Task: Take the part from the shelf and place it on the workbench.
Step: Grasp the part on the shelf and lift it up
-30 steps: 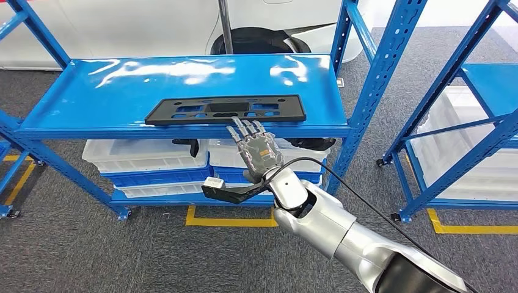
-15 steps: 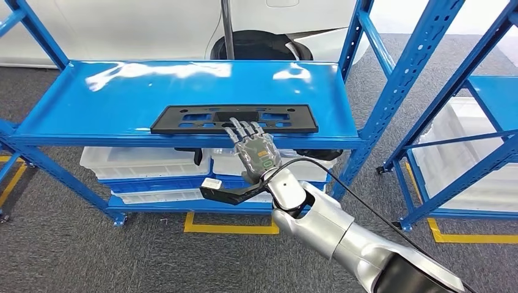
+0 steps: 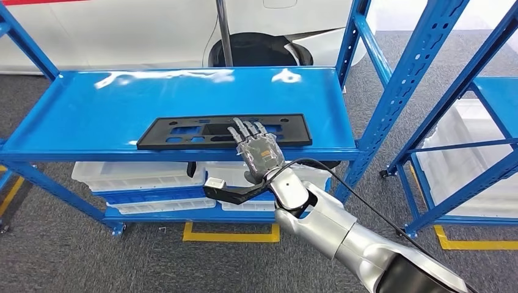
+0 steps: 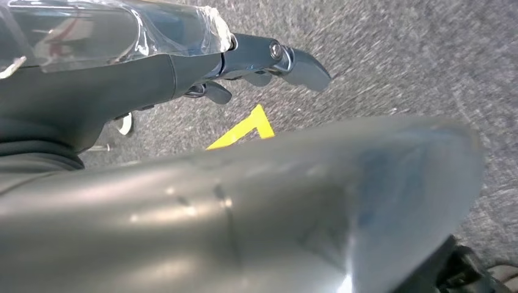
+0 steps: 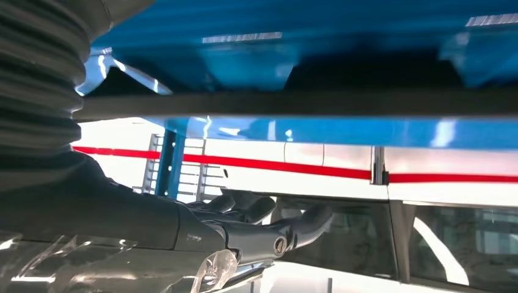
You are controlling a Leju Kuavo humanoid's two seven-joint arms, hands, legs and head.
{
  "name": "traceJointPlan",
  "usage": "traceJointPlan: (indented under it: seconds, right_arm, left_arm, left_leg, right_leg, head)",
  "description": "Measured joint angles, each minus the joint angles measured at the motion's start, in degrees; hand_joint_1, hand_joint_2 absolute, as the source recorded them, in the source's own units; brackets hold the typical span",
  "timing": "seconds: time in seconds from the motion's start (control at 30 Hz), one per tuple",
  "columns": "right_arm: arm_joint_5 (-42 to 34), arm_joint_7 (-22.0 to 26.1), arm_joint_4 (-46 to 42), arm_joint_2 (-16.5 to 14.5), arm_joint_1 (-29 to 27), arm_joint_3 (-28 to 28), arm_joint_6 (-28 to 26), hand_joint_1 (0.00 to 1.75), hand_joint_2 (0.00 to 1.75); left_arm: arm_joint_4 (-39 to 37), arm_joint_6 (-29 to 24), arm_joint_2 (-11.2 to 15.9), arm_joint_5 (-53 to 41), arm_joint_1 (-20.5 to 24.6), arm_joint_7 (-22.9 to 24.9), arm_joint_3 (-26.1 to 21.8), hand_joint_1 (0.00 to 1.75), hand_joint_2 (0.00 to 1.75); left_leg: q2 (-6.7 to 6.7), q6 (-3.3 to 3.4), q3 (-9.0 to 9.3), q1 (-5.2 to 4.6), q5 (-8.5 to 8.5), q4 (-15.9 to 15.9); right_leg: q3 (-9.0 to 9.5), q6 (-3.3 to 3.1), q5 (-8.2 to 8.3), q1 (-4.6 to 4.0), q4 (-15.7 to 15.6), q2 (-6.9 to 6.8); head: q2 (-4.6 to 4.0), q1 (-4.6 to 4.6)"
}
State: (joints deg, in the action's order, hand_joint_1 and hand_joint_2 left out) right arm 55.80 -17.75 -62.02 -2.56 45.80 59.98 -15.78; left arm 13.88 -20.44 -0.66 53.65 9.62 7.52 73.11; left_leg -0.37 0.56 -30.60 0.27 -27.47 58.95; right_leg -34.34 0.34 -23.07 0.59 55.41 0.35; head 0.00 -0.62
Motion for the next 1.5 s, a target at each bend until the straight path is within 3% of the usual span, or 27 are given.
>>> traceJointPlan:
  seconds: [0.1,0.13,0.17,0.2,0.27,0.3,0.33,0.47,0.53,0.6,0.63,0.67,0.7,0.77,0.83,0.9,1.1,1.23,1.33,1.37,1.47,1.5]
  right_arm:
    - [0.0,0.0,0.0,0.0,-0.1,0.0,0.0,0.0,1.75]
    - [0.0,0.0,0.0,0.0,-0.2,0.0,0.0,0.0,1.75]
    - [0.0,0.0,0.0,0.0,-0.3,0.0,0.0,0.0,1.75]
    - [0.0,0.0,0.0,0.0,-0.3,0.0,0.1,0.0,1.75]
    - [0.0,0.1,0.0,-0.1,-0.3,0.0,0.1,0.0,1.75]
    - [0.0,0.1,0.0,-0.1,-0.2,0.0,0.1,0.0,1.75]
    - [-0.1,0.1,0.0,-0.1,-0.1,0.0,0.2,0.0,1.75]
    - [-0.1,0.1,0.0,-0.1,0.0,0.0,0.2,0.0,1.75]
    - [-0.1,0.1,0.0,-0.1,0.1,0.0,0.2,0.0,1.75]
    - [-0.1,0.1,0.0,0.0,-0.1,0.0,0.3,0.0,1.75]
    - [-0.2,0.1,0.0,0.0,-0.2,0.0,0.5,0.0,1.75]
    - [-0.2,0.2,0.0,0.0,-0.4,0.0,0.6,0.0,1.75]
    - [-0.3,0.2,0.0,0.0,-0.4,0.0,0.6,0.0,1.75]
    - [-0.6,0.3,0.0,0.1,-0.4,0.0,0.8,0.0,1.75]
    - [-1.8,0.8,0.1,0.0,-0.3,0.1,2.3,0.0,1.75]
    - [-3.0,1.2,0.1,0.0,-0.1,0.1,4.2,0.0,1.75]
    - [-3.8,1.3,0.1,0.0,-0.1,0.2,5.6,0.0,1.75]
    - [-6.5,1.4,0.3,0.1,0.3,0.7,9.9,0.0,1.75]
    - [-7.5,1.4,0.8,0.0,0.7,1.0,11.0,0.03,1.75]
    - [-7.8,1.4,0.9,0.0,0.8,1.0,11.3,0.34,1.75]
    - [-9.1,1.5,1.2,0.0,1.0,1.1,12.4,1.62,1.75]
    - [-9.4,1.6,1.3,0.0,1.1,1.2,12.7,1.75,1.75]
  left_arm:
    - [0.0,0.0,0.0,0.0,-0.1,0.0,0.0,0.0,0.0]
    - [0.0,0.0,0.0,0.0,-0.2,0.0,0.0,0.0,0.0]
    - [0.0,0.0,0.0,0.0,-0.3,0.0,0.0,0.0,0.0]
    - [0.0,0.0,0.0,0.0,-0.3,0.0,0.0,0.0,0.0]
    - [0.0,0.0,0.0,0.0,-0.3,0.0,0.0,0.0,0.0]
    - [-0.1,0.0,0.0,0.0,-0.2,0.0,0.0,0.0,0.0]
    - [-0.1,0.0,0.0,0.0,-0.2,0.0,0.0,0.0,0.0]
    - [-0.1,0.0,0.0,0.0,-0.2,0.0,0.0,0.0,0.0]
    - [-0.1,0.0,0.0,0.1,-0.1,0.0,0.0,0.0,0.0]
    - [-0.1,0.0,0.0,0.1,0.0,0.0,0.0,0.0,0.0]
    - [-0.1,0.1,0.0,0.1,-0.1,0.0,0.0,0.0,0.0]
    - [-0.1,0.1,0.0,0.1,-0.2,0.0,0.0,0.0,0.0]
    - [-0.1,0.1,0.0,0.1,-0.3,0.0,0.0,0.0,0.0]
    - [-0.1,0.2,0.0,0.1,-0.3,-0.1,0.0,0.0,0.0]
    - [-0.1,0.3,0.0,0.0,-0.2,-0.9,0.0,0.0,0.0]
    - [-0.2,0.4,0.0,-0.2,-0.1,-1.6,0.0,0.0,0.0]
    - [-0.2,0.6,0.0,-0.4,0.0,-1.7,0.0,0.0,0.0]
    - [-0.2,1.2,0.0,-0.4,0.1,-2.1,0.0,0.0,0.0]
    - [-0.2,1.4,0.0,-0.1,0.2,-2.2,0.0,0.0,0.0]
    - [-0.2,1.4,0.0,-0.1,0.2,-2.3,0.0,0.0,0.0]
    - [-0.2,1.4,0.0,0.0,0.2,-2.7,0.0,0.0,0.0]
    - [-0.2,1.4,0.0,0.0,0.2,-2.8,0.0,0.0,0.0]
  left_leg:
    - [0.05,-0.83,-7.35,0.33,-3.59,11.2]
    - [0.05,-0.92,-9.08,0.36,-3.91,13.0]
    - [0.05,-0.91,-9.77,0.36,-2.97,12.6]
    - [0.05,-0.76,-9.31,0.35,-0.74,9.9]
    - [0.06,-0.1,-6.6,0.14,4.66,1.3]
    - [0.05,0.29,-5.42,-0.08,5.98,-2.0]
    - [0.04,0.65,-4.66,-0.31,6.51,-3.9]
    - [-0.06,1.94,-3.12,-0.23,5.87,-4.9]
    - [-0.1,2.56,-2.18,0.0,5.52,-5.1]
    - [-0.12,2.89,-1.57,0.0,4.88,-5.1]
    - [-0.15,2.9,-1.2,-0.01,4.52,-5.1]
    - [-0.2,2.85,-0.74,0.0,4.12,-5.1]
    - [-0.25,2.76,-0.16,0.0,3.68,-5.1]
    - [-0.31,2.42,1.12,-0.02,2.7,-5.1]
    - [-0.36,1.92,1.75,-0.16,1.94,-5.0]
    - [-0.38,1.53,1.66,-0.29,1.63,-4.9]
    - [-0.32,1.29,1.71,-0.31,1.51,-4.8]
    - [-0.17,1.87,1.89,-0.33,1.38,-5.0]
    - [-0.13,1.79,2.06,-0.3,1.36,-5.8]
    - [-0.12,1.67,2.04,-0.29,1.37,-5.8]
    - [-0.1,1.24,2.01,-0.27,1.46,-5.8]
    - [-0.1,1.1,2.01,-0.27,1.5,-5.8]
  right_leg:
    - [0.79,-0.45,-0.96,-0.02,0.0,0.1]
    - [1.19,-0.44,-1.34,-0.05,0.0,0.17]
    - [1.73,-0.39,-1.75,-0.07,0.0,0.24]
    - [2.4,-0.32,-2.22,-0.09,0.0,0.3]
    - [3.85,-0.03,-3.19,-0.16,-0.1,0.33]
    - [4.33,0.21,-3.58,-0.18,-0.2,0.34]
    - [4.63,0.51,-3.91,-0.21,-0.4,0.34]
    - [4.82,1.73,-4.6,-0.32,1.1,0.28]
    - [2.08,2.15,-6.6,-0.26,6.4,0.18]
    - [-2.91,2.47,-9.38,-0.23,14.2,0.15]
    - [-4.93,2.58,-9.93,-0.21,16.6,0.15]
    - [-6.02,2.61,-9.24,-0.19,17.0,0.14]
    - [-5.94,2.57,-7.25,-0.18,15.0,0.12]
    - [-3.32,2.3,-1.44,-0.2,6.7,0.06]
    - [-1.15,1.84,0.58,-0.39,0.9,-0.05]
    - [-0.82,1.46,-0.07,-0.54,0.1,-0.12]
    - [-0.86,1.14,0.61,-0.56,0.1,-0.11]
    - [-0.98,0.95,0.91,-0.62,0.1,0.04]
    - [-1.06,0.63,0.64,-0.74,0.1,0.09]
    - [-1.06,0.61,0.65,-0.75,0.1,0.08]
    - [-1.06,0.48,0.73,-0.77,0.1,0.07]
    - [-1.05,0.44,0.76,-0.77,0.1,0.05]
  head:
    - [0.0,-0.15]
    - [0.0,-0.16]
    - [0.0,-0.16]
    - [0.0,-0.16]
    - [-0.01,-0.16]
    - [-0.01,-0.15]
    - [-0.01,-0.14]
    - [0.0,-0.12]
    - [0.0,-0.04]
    - [0.0,0.02]
    - [0.0,0.02]
    - [0.0,0.03]
    - [0.0,0.03]
    - [-0.01,0.03]
    - [-0.01,0.02]
    - [-0.01,0.0]
    - [0.0,0.0]
    - [0.0,-0.03]
    - [0.0,-0.03]
    - [0.0,-0.02]
    - [0.0,-0.02]
    - [0.0,-0.02]
